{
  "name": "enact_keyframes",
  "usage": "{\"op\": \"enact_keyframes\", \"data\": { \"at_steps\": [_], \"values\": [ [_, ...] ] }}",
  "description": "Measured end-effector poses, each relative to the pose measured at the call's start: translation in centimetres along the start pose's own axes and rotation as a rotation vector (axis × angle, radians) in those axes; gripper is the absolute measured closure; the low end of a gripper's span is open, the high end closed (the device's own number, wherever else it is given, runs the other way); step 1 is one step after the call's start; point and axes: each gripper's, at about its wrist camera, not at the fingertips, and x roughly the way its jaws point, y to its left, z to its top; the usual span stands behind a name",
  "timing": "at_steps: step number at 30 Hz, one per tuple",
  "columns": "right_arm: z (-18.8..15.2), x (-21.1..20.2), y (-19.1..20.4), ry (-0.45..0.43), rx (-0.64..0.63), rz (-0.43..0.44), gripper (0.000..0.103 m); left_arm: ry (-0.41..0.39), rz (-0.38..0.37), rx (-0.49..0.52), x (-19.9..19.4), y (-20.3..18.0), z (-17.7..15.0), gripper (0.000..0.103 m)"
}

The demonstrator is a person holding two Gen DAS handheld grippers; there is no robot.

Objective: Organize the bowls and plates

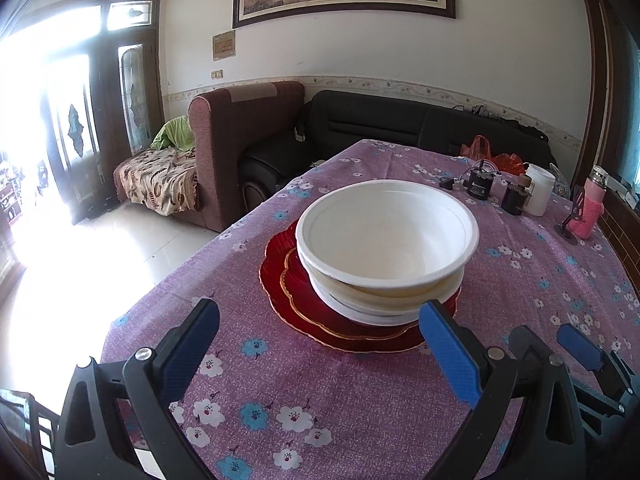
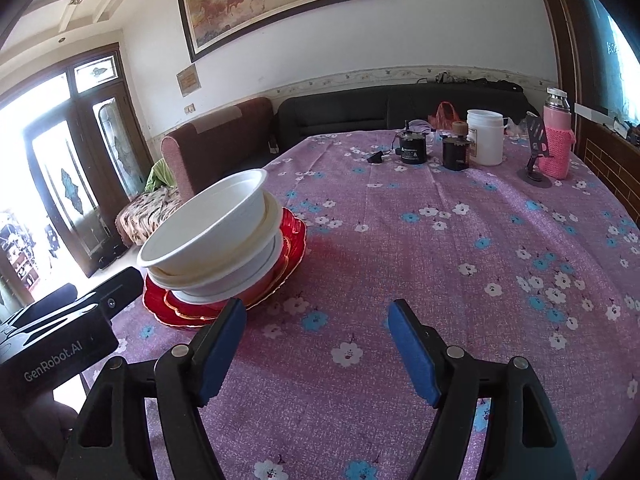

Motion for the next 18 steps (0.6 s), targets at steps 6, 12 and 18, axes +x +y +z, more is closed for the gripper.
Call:
{"op": "enact_keyframes", "data": {
  "at_steps": [6, 12, 18],
  "values": [
    [0.1, 1.6, -1.1, 0.040, 0.029, -0.017, 0.025, -0.033, 0.032, -0.036, 0.3, 1.2, 0.6, 0.003],
    [0.0, 2.3, 0.4, 0.039, -0.004, -0.044, 0.025, -0.041, -0.012, -0.070, 0.5, 1.2, 0.1, 0.003],
    [-0.4, 3.0, 0.7, 0.055, -0.012, -0.062, 0.024, -0.065, -0.006, -0.077, 0.2, 0.9, -0.1, 0.000]
  ]
}}
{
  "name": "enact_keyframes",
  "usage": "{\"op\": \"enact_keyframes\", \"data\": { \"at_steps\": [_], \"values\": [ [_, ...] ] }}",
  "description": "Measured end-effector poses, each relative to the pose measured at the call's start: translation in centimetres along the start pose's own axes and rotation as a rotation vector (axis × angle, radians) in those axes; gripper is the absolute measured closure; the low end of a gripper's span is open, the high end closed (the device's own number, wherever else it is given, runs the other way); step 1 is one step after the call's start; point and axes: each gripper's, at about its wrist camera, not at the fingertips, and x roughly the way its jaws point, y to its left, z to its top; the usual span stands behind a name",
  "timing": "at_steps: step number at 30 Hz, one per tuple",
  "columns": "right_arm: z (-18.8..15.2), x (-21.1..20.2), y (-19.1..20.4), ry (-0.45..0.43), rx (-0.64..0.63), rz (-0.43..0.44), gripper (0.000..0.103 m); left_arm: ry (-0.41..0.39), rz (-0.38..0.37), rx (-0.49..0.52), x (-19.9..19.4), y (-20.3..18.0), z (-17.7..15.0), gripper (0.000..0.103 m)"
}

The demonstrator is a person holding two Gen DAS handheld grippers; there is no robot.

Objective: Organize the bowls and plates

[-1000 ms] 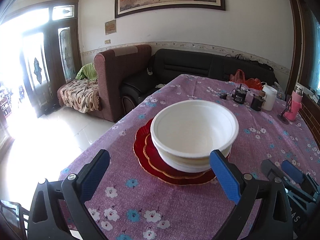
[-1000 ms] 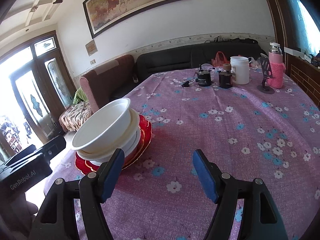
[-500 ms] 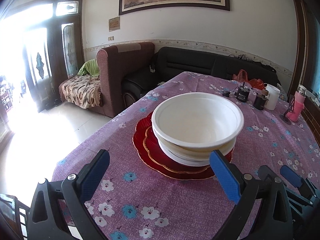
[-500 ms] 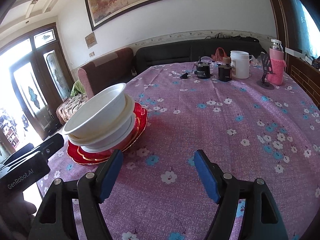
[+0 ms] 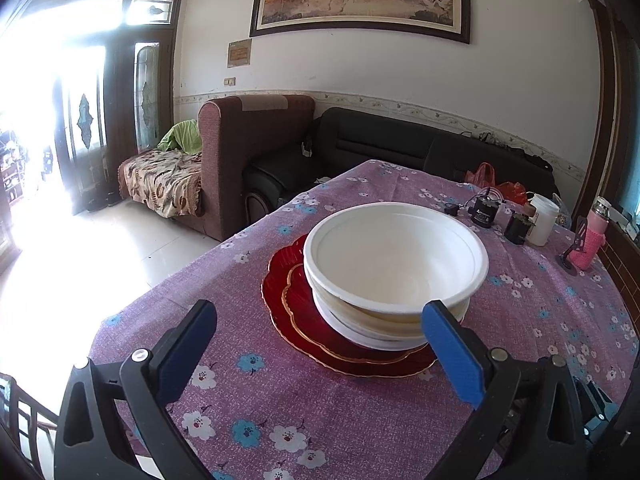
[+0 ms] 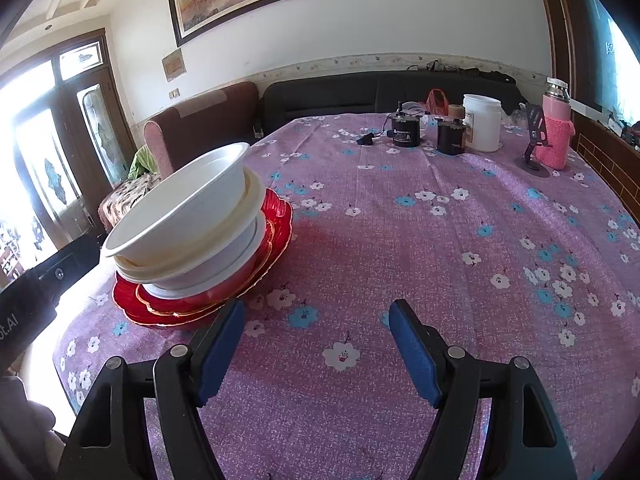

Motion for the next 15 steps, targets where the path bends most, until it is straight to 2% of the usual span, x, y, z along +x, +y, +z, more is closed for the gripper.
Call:
{"op": "enact_keyframes", "data": {
  "at_steps": [6, 15],
  "values": [
    [-0.7, 0.1, 0.4, 0.017, -0.014, 0.005, 0.024, 0.043, 0.023, 0.015, 0.6, -0.3, -0.5, 0.000],
    [-1.1, -1.2, 1.0, -0.013, -0.047, -0.004, 0.023, 0.066, -0.003, 0.054, -0.2, -1.8, -1.3, 0.000]
  ]
}}
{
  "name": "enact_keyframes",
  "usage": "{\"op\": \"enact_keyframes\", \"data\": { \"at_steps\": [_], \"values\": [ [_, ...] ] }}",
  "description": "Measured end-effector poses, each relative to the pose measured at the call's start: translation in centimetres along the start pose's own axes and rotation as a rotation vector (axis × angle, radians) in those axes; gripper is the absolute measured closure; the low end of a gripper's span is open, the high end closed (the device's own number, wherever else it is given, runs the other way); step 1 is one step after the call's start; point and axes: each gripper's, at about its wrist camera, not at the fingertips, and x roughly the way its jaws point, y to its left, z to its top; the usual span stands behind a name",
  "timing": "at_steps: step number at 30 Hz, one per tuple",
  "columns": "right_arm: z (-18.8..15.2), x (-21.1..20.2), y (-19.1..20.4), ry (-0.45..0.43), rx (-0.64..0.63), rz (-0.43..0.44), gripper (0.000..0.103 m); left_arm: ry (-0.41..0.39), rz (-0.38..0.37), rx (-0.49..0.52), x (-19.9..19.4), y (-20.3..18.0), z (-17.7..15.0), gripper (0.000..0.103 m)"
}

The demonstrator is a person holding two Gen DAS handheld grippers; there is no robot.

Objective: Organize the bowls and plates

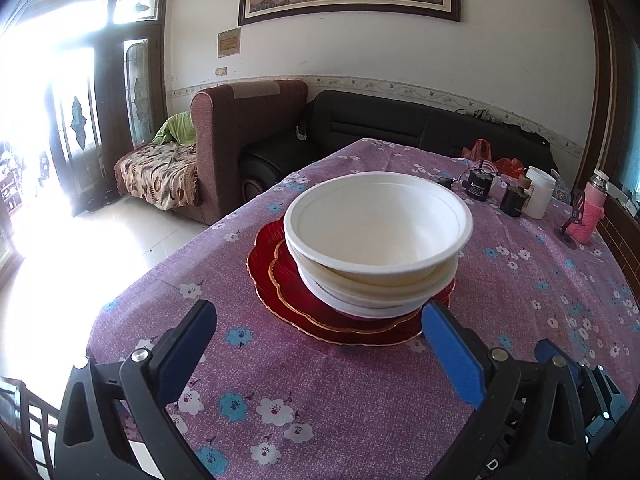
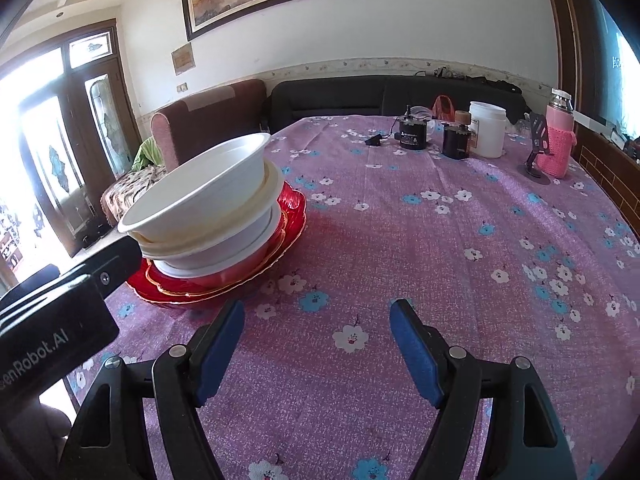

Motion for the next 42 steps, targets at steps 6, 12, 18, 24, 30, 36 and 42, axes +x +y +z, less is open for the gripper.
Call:
{"op": "enact_keyframes", "data": {
  "at_steps": [6, 12, 18, 24, 30, 36, 42],
  "values": [
    [-0.2, -0.9, -0.7, -0.019, 0.004, -0.034, 0.022, -0.006, -0.007, 0.026, -0.6, -0.8, -0.6, 0.000],
    [-0.2, -1.2, -2.1, -0.026, 0.043, -0.057, 0.021, -0.030, 0.011, 0.043, -1.4, -1.1, -0.7, 0.000],
    [-0.4, -1.5, -1.6, -0.037, 0.021, -0.056, 0.021, -0.032, 0.010, 0.041, -1.5, -1.0, -0.6, 0.000],
    [-0.4, -1.6, -1.4, -0.048, 0.018, -0.058, 0.021, -0.035, 0.015, 0.040, -1.5, -1.1, -0.6, 0.000],
    [-0.5, -1.2, -1.2, -0.038, 0.013, -0.057, 0.021, -0.026, 0.006, 0.034, -1.2, -1.0, -0.6, 0.000],
    [-0.7, -0.9, -0.7, -0.036, -0.006, -0.063, 0.021, 0.035, -0.031, 0.018, 0.1, -0.8, -1.0, 0.000],
    [-0.6, -0.6, -1.1, -0.026, 0.007, -0.077, 0.021, 0.058, -0.046, -0.001, 0.8, -0.3, -1.1, 0.000]
  ]
}}
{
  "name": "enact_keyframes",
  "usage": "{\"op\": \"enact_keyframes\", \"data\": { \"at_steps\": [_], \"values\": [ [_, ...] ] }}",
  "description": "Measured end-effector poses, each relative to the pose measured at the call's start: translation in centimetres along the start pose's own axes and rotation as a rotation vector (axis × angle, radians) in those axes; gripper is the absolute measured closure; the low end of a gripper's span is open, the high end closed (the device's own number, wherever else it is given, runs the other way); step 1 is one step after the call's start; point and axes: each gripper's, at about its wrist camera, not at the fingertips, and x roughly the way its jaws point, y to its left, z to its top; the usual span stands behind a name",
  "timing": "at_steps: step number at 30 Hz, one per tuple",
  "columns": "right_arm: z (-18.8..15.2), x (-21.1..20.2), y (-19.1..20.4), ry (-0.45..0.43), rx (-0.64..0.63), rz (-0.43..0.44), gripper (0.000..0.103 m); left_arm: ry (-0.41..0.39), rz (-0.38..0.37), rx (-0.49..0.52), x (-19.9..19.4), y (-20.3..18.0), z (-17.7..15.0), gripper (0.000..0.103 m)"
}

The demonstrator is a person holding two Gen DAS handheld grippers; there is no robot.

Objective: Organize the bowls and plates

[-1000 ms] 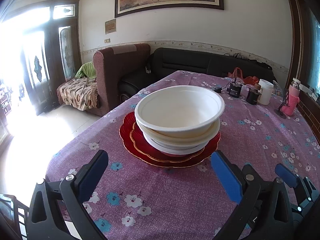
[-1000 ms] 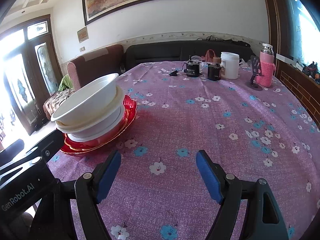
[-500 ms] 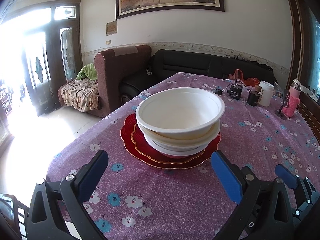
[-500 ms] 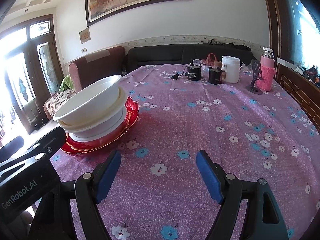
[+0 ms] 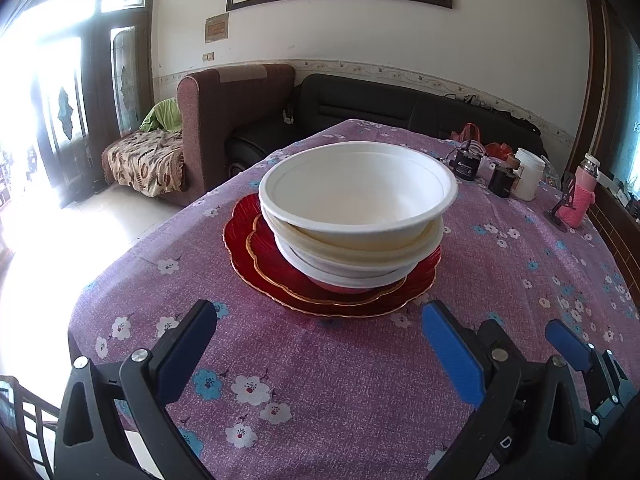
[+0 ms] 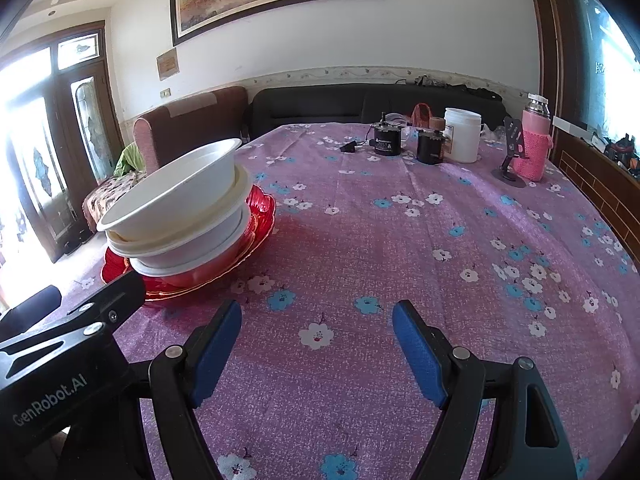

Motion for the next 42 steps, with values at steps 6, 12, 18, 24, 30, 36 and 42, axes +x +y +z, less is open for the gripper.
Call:
{"op": "enact_keyframes", "data": {
  "at_steps": [6, 12, 18, 24, 30, 36, 42],
  "values": [
    [0.2, 0.3, 0.3, 0.000, -0.005, -0.006, 0.021, 0.011, -0.011, -0.016, 0.5, 0.6, -0.1, 0.000],
    [0.2, 0.5, 0.6, 0.005, -0.013, -0.007, 0.021, 0.019, -0.011, -0.023, 0.8, 1.0, 0.0, 0.000],
    [0.3, 0.7, 0.6, 0.013, -0.014, -0.010, 0.021, -0.038, 0.024, -0.035, 0.0, 1.3, 0.3, 0.000],
    [1.0, 0.2, -0.1, -0.008, -0.013, -0.022, 0.021, -0.226, 0.036, -0.068, -4.4, 2.3, 1.6, 0.000],
    [1.3, -0.2, -0.1, -0.006, -0.016, -0.005, 0.021, -0.161, -0.098, -0.103, -3.6, 3.1, 2.0, 0.000],
    [1.1, -0.8, 0.9, -0.014, -0.054, 0.012, 0.021, -0.072, -0.049, -0.036, -2.0, 1.9, 1.8, 0.000],
    [0.9, -0.6, 0.9, -0.006, -0.062, 0.027, 0.021, -0.048, -0.036, -0.028, -1.9, 1.3, 1.4, 0.000]
  ]
}}
